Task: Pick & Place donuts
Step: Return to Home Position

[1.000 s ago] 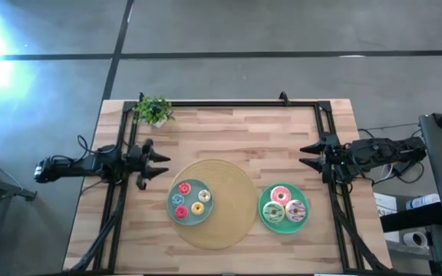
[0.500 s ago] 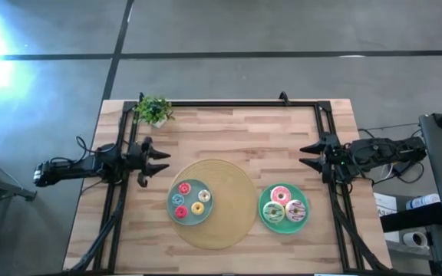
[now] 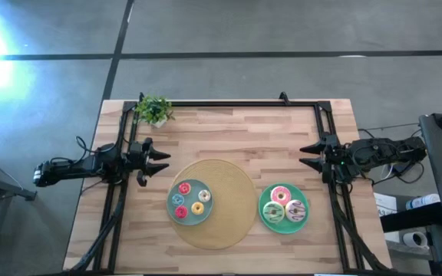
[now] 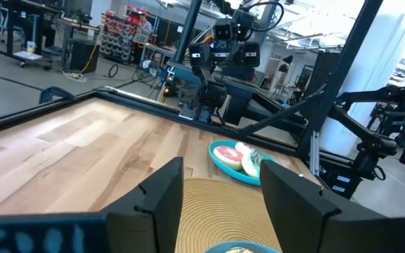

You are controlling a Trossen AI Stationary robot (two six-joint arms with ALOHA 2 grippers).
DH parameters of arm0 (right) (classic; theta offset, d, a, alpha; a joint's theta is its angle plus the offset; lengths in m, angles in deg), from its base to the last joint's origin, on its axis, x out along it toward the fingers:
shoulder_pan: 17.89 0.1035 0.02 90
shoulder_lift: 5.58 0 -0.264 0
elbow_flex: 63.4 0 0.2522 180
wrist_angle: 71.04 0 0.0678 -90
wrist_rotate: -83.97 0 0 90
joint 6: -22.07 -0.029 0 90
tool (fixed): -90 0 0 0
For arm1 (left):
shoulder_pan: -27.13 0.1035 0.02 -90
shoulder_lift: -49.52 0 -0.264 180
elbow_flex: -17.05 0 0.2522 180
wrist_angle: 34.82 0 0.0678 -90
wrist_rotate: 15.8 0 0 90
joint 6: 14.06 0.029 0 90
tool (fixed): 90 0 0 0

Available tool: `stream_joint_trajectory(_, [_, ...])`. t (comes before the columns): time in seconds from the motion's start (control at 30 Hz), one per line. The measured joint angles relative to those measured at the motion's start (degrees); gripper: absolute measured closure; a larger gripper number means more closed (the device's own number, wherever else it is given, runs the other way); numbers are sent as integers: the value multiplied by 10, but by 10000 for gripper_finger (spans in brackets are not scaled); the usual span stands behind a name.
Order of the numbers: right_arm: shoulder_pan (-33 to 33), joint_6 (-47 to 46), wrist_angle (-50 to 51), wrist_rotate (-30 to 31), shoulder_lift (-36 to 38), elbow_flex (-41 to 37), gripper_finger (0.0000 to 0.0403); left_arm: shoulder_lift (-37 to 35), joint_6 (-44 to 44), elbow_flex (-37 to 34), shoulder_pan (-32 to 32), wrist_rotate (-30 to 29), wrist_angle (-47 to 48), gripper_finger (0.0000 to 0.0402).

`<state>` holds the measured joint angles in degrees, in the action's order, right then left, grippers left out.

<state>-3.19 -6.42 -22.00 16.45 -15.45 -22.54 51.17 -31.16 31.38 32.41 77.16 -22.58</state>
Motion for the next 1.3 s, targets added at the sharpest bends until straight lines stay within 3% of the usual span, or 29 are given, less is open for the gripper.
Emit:
stream_joint_trajectory(0.53, [0,2,0,0,0,0,181,0,0,0,0,0,0,239])
stream_joint_trajectory(0.73, [-1,59,-46,0,0,-1,181,0,0,0,0,0,0,239])
stream_joint_trajectory(0.9, [-38,202,-183,-6,1,-29,181,0,-1,0,0,0,0,239])
stream_joint_trajectory(1.0, [-62,254,-266,-55,1,-64,181,0,0,0,0,0,0,239])
stream_joint_trajectory(1.17, [-80,257,-381,-183,0,-144,181,0,0,1,0,0,0,239])
stream_joint_trajectory(1.3, [-80,257,-455,-212,1,-196,181,0,-1,1,0,0,0,239])
